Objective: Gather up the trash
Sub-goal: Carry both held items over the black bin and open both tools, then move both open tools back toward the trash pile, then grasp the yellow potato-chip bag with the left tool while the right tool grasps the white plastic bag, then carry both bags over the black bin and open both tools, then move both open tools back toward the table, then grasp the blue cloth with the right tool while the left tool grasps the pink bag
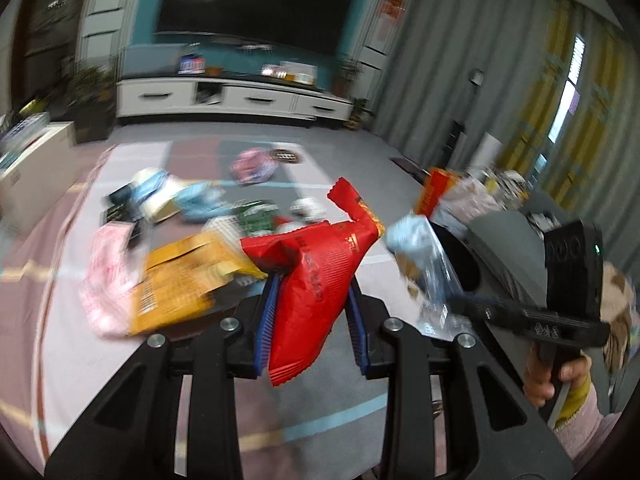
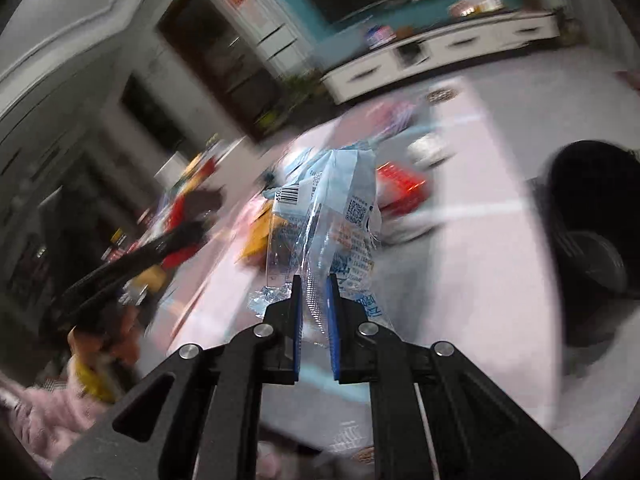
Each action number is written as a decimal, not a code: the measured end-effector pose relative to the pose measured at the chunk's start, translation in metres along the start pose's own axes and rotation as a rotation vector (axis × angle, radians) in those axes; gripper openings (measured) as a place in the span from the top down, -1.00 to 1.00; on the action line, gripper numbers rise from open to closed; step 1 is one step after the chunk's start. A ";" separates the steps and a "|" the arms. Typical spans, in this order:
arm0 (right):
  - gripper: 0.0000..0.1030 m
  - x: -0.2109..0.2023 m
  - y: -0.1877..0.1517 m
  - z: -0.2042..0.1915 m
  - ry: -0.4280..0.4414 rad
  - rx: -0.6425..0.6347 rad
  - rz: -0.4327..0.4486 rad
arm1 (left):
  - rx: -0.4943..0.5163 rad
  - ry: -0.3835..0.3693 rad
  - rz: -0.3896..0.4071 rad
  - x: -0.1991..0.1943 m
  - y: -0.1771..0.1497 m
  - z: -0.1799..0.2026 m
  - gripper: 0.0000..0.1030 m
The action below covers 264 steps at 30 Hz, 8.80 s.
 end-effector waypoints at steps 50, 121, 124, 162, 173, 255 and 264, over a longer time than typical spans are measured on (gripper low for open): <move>-0.13 0.003 -0.034 0.080 -0.239 0.176 -0.007 | 0.038 0.140 -0.124 0.057 -0.043 0.023 -0.70; 0.78 0.096 0.023 -0.022 -0.129 -0.052 -0.005 | 0.346 -0.028 -0.357 0.086 -0.028 -0.106 0.67; 0.78 0.091 0.022 -0.025 -0.118 -0.052 -0.002 | 0.282 -0.061 -0.323 0.070 -0.029 -0.102 0.70; 0.77 -0.061 0.033 0.180 -0.392 0.309 0.323 | 0.334 -0.171 -0.103 0.186 0.061 0.192 0.70; 0.14 -0.051 0.020 0.235 -0.443 0.414 0.282 | 0.351 -0.158 -0.194 0.256 0.040 0.221 -0.09; 0.65 0.103 0.014 -0.099 0.171 -0.077 -0.062 | -0.421 0.466 -0.122 0.055 -0.058 -0.237 0.56; 0.65 0.090 0.013 -0.093 0.174 -0.055 -0.040 | -0.410 0.418 -0.078 0.022 -0.056 -0.213 0.88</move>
Point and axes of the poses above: each gripper's, at about its wrist camera, not at the fingertips, and x roughly the way its jaws point, z to its right, y to its top, the point moved 9 cm from there along x, roughly the way its jaws point
